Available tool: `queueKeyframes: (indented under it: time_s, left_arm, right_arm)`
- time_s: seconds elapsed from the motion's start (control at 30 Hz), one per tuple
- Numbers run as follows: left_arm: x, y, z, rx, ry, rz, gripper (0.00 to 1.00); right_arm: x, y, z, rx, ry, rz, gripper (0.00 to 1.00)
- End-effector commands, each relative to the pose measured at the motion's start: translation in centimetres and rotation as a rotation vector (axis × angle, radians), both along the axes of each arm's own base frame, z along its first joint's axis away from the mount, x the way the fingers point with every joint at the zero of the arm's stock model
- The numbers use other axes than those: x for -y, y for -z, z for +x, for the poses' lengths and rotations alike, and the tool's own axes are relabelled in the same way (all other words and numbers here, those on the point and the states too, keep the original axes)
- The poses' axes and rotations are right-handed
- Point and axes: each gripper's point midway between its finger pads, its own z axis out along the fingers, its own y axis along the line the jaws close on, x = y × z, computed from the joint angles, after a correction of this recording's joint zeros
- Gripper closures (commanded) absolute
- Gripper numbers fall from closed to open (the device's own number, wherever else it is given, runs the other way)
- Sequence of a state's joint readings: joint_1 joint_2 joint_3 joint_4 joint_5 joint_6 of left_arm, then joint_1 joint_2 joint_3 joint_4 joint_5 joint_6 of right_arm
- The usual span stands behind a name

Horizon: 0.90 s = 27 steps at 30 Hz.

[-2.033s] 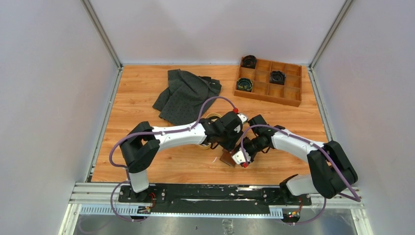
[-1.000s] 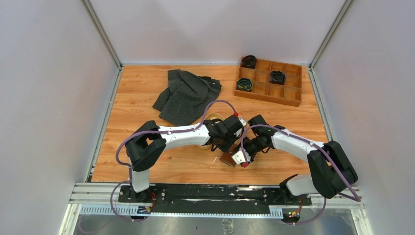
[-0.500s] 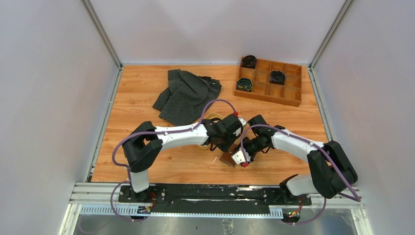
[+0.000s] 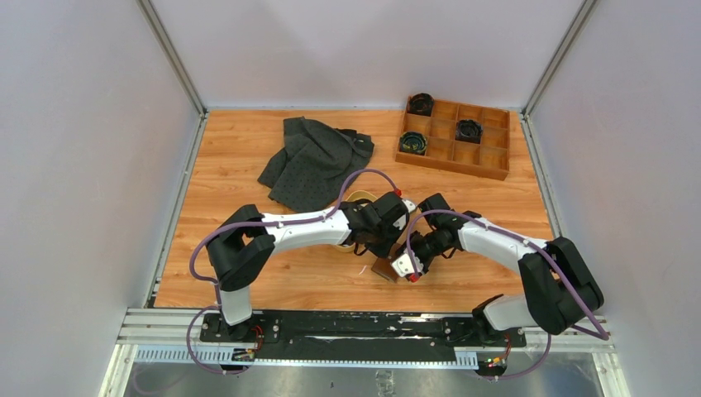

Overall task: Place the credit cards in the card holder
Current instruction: Close the card holder at the center of the board.

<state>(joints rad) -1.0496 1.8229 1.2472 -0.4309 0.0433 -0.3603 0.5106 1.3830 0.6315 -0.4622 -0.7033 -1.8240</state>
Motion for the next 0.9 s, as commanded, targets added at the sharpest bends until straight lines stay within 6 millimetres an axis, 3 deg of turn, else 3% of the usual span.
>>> queueKeyframes:
  time_s: [0.0, 0.57, 0.87]
  left_arm:
    - [3.7, -1.8, -0.5, -0.005, 0.051, -0.16, 1.0]
    - [3.4, 0.6, -1.4, -0.065, 0.045, -0.144, 1.0]
    - [2.5, 0.2, -1.6, -0.059, 0.066, -0.11, 1.0]
  right_arm:
    - [4.8, 4.5, -3.2, -0.136, 0.056, -0.276, 0.77]
    - [4.8, 4.5, -3.1, -0.136, 0.058, -0.278, 0.78]
    - [4.9, 4.6, -3.2, -0.138, 0.059, -0.282, 0.78]
